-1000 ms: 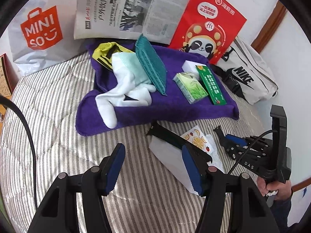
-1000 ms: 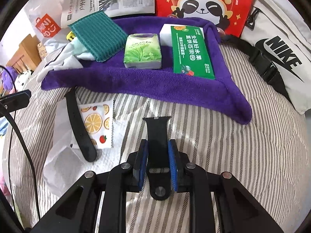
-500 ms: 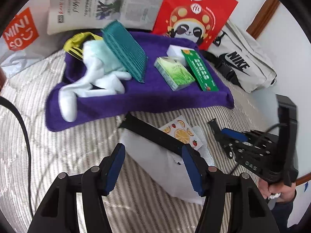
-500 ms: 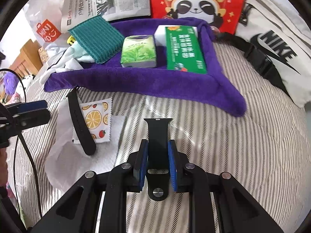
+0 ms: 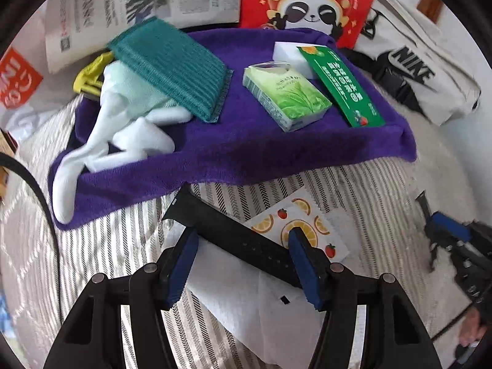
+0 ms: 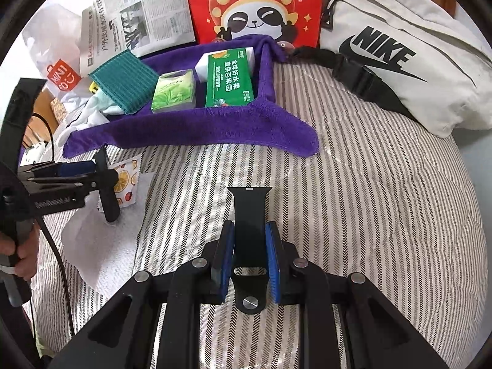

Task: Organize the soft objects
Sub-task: 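Grasp the second black strap with the left tool while the right tool holds its strap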

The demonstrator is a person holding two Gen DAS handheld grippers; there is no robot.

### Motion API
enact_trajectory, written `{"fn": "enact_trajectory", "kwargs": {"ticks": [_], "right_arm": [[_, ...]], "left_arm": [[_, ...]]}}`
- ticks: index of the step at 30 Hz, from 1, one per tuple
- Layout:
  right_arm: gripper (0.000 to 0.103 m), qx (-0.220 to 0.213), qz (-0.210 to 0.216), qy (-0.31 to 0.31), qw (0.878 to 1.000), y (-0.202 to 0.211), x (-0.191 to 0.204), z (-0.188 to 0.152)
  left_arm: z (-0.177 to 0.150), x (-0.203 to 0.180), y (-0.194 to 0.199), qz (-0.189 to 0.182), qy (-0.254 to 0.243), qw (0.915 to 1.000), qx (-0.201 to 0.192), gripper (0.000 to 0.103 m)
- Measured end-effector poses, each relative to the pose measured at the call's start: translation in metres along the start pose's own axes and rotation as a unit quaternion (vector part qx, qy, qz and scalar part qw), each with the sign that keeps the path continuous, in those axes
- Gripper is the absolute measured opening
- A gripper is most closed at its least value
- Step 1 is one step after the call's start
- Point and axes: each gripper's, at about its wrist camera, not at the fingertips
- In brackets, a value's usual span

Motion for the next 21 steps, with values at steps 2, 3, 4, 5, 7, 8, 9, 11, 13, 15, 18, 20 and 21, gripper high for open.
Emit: {"fn": "enact_trajectory", "kwargs": {"ticks": [2,3,4,5,7,8,9,11,13,15,18,20,21], "right_arm": [[0.021,-0.001,0.002,-0.001,1.0,0.0,0.0,0.001],[0.021,-0.002,0.002,-0.001,1.0,0.0,0.0,0.001],[0.021,-0.004,0.002,0.0,1.0,0.001,0.001,0.001],[0.021,-0.005,0.003,0.003,1.0,0.001,0.002,0.001],[0.021,-0.012,0.003,0.003,1.0,0.004,0.003,0.001],[0.021,-0.017,0.007,0.002,1.0,0.006,0.005,0.001],[0.021,-0.019,0.009,0.002,1.0,0.006,0.006,0.002],[0.021,-0.022,0.011,0.004,1.0,0.007,0.01,0.002],[0.021,-0.022,0.014,0.006,1.0,0.007,0.015,0.002],[0.021,-0.021,0.018,0.011,1.0,0.007,0.019,0.002],[0.021,-0.019,0.018,0.016,1.0,0.006,0.024,0.004],[0.021,-0.017,0.022,0.018,0.999,0.006,0.027,0.004],[0.021,-0.017,0.022,0.02,0.999,0.007,0.028,0.004]], "left_arm": [[-0.002,-0.002,0.003,0.015,-0.015,0.9997,-0.007,0.062],[-0.004,-0.001,0.005,0.022,-0.021,0.9995,-0.009,0.063],[-0.005,0.0,0.006,0.029,-0.023,0.9993,-0.011,0.065],[-0.007,0.003,0.006,0.034,-0.028,0.999,-0.012,0.065],[-0.012,0.011,0.008,0.033,-0.027,0.9991,-0.006,0.065],[-0.014,0.017,0.008,0.027,-0.026,0.9993,-0.004,0.065],[-0.017,0.023,0.008,0.023,-0.024,0.9995,0.0,0.065],[-0.022,0.035,0.007,0.021,-0.016,0.9996,0.007,0.065],[-0.025,0.047,0.003,0.024,-0.011,0.9996,0.013,0.065],[-0.028,0.057,0.001,0.03,0.0,0.9994,0.019,0.062],[-0.026,0.066,0.009,-0.017,0.029,0.9994,0.002,0.063],[-0.022,0.062,0.011,-0.059,0.039,0.9975,0.003,0.063],[-0.021,0.058,0.01,-0.061,0.036,0.9975,0.006,0.063]]}}
Point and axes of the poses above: each gripper's, at about its wrist camera, not at the fingertips, and y roughly against the way its jaws point, x to its left, z to its top, and after that the axes turned 15 degrees about z, right-handed
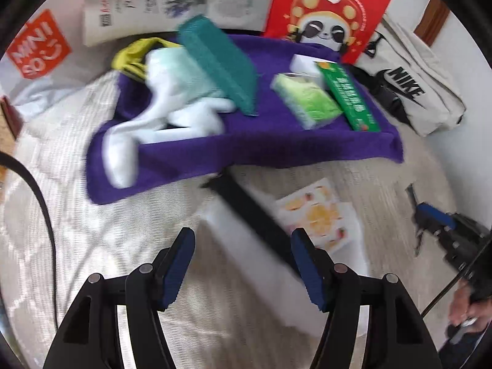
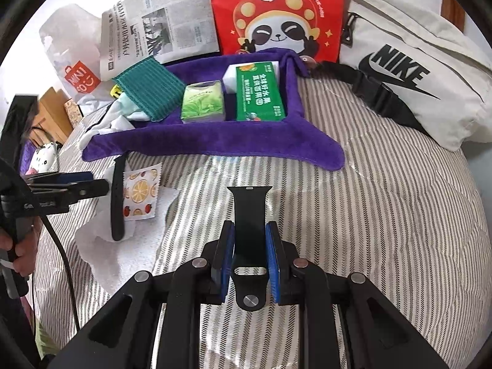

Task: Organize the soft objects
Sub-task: 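Grasp the second black strap with the left tool while the right tool holds its strap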

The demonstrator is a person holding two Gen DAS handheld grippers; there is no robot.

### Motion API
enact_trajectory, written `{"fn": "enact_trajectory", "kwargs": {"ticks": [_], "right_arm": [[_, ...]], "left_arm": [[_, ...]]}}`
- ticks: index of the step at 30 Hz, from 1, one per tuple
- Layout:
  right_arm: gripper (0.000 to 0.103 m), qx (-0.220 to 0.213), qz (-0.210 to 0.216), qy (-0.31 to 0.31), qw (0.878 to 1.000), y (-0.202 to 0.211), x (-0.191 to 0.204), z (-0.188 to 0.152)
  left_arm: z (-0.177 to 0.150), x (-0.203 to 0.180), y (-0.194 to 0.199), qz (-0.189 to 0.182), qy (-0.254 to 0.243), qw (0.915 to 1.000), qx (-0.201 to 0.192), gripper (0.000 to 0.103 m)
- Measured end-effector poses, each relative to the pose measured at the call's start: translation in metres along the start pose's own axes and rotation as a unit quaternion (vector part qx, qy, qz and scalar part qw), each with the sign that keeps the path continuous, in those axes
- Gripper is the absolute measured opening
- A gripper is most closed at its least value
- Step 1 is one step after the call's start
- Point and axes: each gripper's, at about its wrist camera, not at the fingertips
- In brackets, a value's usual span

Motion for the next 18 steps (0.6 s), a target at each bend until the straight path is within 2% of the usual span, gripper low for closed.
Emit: {"fn": "enact_trajectory", "kwargs": {"ticks": [3,4,7,18], "right_arm": [[0.021,0.001,0.001,0.001,1.0,0.001,0.001,0.0],[0.021,0.001,0.002,0.001,1.0,0.001,0.001,0.0],[0.021,0.0,0.001,0.0,1.0,0.004,-0.001,-0.001],[0.021,0.008,0.003,0.003,1.0,-0.003,0.002,-0.003]], "left_arm": [[0.004,-0.02,-0.011,0.027,-0.021,0.9994,0.011,0.063],[0.001,-0.027,-0.014,0.037,-0.029,0.9988,0.013,0.067],[-0.004,-0.035,-0.013,0.066,-0.056,0.9962,-0.013,0.073],[-0.015,0.018,-0.012,0.098,-0.04,0.9943,0.002,0.074]]}}
Point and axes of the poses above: each gripper's, at about its wrist camera, not at the fingertips, and y roughly against the way its jaws point, x to its left, z to its top, and after that the axes turned 15 degrees about z, right-handed
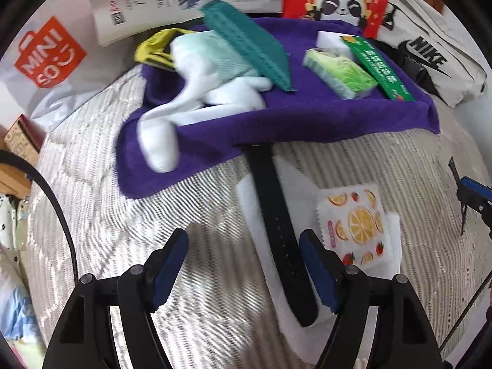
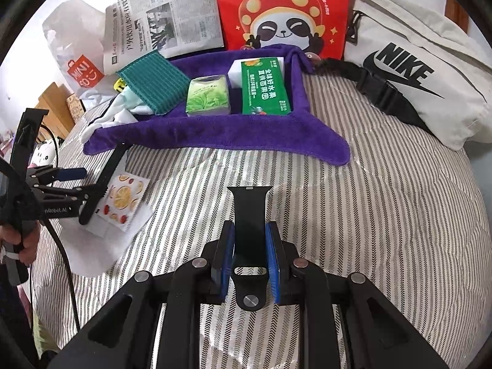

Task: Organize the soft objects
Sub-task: 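Grasp the second black strap with the left tool while the right tool holds its strap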

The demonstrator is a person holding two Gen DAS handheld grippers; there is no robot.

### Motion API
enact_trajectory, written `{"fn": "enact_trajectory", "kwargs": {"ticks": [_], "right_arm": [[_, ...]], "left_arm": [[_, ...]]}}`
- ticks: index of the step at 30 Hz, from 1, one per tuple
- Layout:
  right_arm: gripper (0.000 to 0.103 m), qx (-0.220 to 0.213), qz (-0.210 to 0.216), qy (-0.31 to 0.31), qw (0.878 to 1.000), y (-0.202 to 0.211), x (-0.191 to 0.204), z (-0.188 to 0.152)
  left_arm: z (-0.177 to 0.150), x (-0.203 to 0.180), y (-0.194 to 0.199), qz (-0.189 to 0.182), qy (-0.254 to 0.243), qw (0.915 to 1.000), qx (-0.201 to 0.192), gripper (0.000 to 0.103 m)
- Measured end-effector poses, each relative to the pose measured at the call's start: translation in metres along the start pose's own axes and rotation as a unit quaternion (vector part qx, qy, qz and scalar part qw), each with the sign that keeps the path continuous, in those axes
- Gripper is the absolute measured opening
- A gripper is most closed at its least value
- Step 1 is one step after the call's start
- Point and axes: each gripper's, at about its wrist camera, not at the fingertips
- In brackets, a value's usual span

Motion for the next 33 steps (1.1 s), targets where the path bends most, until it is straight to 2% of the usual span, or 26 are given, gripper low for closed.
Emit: {"fn": "enact_trajectory", "kwargs": {"ticks": [2,5,7,8,12,15,18,20,21,25,31,33], "right_arm": [[0.021,0.001,-0.001,0.001,1.0,-0.001,0.0,0.0],[0.021,0.005,-0.003,0.002,1.0,-0.002,0.001,0.001],[0.021,0.006,-0.004,0.001,1.0,-0.003,0.0,0.002],[0.021,0.007,-0.003,0.0,1.0,-0.004,-0.001,0.003],[0.021,0.01,-0.002,0.0,1.0,-0.005,-0.001,0.002],[0.021,0.012,0.001,0.001,1.0,-0.008,0.0,0.003],[0.021,0.014,0.006,0.0,1.0,-0.011,0.001,0.003],[0.021,0.014,0.008,-0.001,1.0,-0.012,0.002,0.003],[0.021,0.014,0.009,0.0,1.0,-0.012,0.003,0.003],[0.021,0.01,0.013,0.004,1.0,-0.01,0.005,0.004],[0.021,0.012,0.013,0.002,1.0,-0.011,0.003,0.005],[0.021,0.013,0.012,0.001,1.0,-0.012,0.002,0.005]], "left_arm": [[-0.003,0.009,0.001,-0.005,0.009,0.9999,-0.001,0.074],[-0.004,0.011,0.0,-0.049,0.025,0.9985,0.002,0.068],[-0.004,0.008,0.002,-0.038,0.022,0.999,-0.006,0.05],[-0.003,0.006,0.004,-0.032,0.021,0.9992,-0.011,0.047],[0.005,-0.009,0.01,-0.034,0.016,0.9989,-0.03,0.046],[0.004,-0.016,0.005,-0.021,-0.012,0.9994,-0.025,0.046],[0.003,-0.025,0.007,-0.005,-0.025,0.9989,-0.04,0.045],[0.008,-0.026,0.004,-0.026,-0.016,0.999,-0.034,0.029],[0.01,-0.025,0.004,-0.042,-0.008,0.9986,-0.031,0.017],[0.008,-0.015,0.006,-0.06,0.005,0.9978,-0.027,0.014],[-0.002,0.004,0.021,-0.058,0.012,0.9974,-0.04,0.011],[0.0,0.009,0.022,-0.068,0.016,0.9967,-0.041,0.01]]}}
Point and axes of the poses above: each gripper's, at about its wrist camera, not at the fingertips, and y roughly against the way its jaws point, x to its left, z to its top, and after that the axes turned 15 degrees about z, right-handed
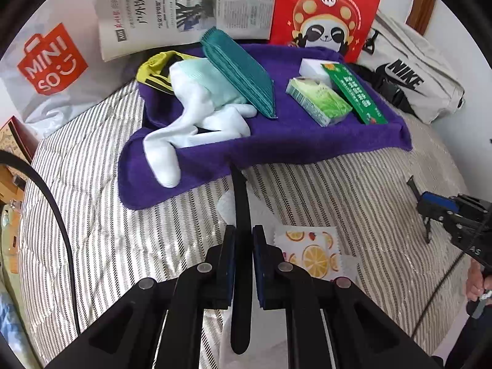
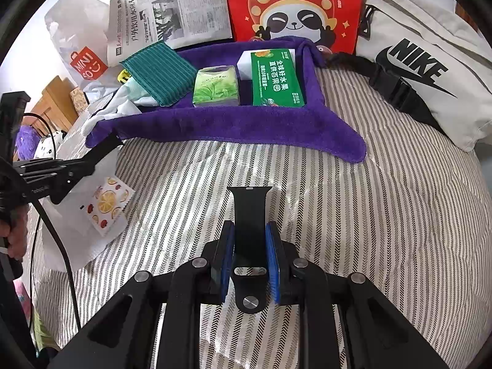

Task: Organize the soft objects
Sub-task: 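Grasp the second black strap with the left tool while the right tool holds its strap, then lower the black strap onto the bed and open the left tool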

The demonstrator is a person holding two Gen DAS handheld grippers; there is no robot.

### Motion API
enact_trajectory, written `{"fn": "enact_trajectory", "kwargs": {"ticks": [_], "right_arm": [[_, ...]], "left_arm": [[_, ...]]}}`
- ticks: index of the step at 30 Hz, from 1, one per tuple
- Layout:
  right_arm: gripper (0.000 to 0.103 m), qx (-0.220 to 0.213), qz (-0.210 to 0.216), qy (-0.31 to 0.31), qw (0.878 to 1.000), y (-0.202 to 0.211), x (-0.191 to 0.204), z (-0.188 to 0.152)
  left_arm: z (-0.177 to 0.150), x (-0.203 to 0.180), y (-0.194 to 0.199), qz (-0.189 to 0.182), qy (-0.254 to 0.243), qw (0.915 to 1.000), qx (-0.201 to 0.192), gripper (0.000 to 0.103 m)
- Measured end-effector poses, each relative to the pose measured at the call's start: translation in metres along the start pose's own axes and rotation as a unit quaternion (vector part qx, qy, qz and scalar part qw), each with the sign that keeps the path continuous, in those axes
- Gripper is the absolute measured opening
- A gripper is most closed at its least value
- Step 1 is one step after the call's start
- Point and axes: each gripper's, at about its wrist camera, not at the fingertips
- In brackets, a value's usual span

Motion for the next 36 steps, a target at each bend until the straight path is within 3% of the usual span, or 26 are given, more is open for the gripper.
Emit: {"fn": "enact_trajectory", "kwargs": {"ticks": [14,22,28,32,36], "right_arm": [[0.021,0.007,-0.002,0.001,1.0,-0.006,0.002,0.002],[0.021,0.013,-0.001,0.001,1.0,-0.011,0.004,0.002],[0.021,0.014,-0.002,0.004,1.0,-0.01,0.005,0.002],[0.021,0.015,-0.001,0.004,1.0,-0.011,0.005,0.004],[0.021,0.021,-0.001,0.008,1.0,-0.015,0.008,0.002]], "left_arm": [[-0.012,-0.008,0.004,-0.007,-0.023,0.9997,-0.001,0.008],[-0.021,-0.01,0.001,0.008,-0.041,0.9991,0.011,0.008],[-0.018,0.006,0.015,-0.004,-0.017,0.9998,-0.013,0.008],[-0.013,0.024,0.02,0.011,-0.002,0.9998,-0.018,0.008],[-0.015,0.025,0.018,-0.01,-0.004,0.9998,-0.018,0.008]]}}
Point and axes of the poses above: each gripper's, at about its wrist camera, not at the fingertips, and y roughly against the way its jaws point, x to its left, z to its top, and after that the axes turned 15 degrees about z, right-handed
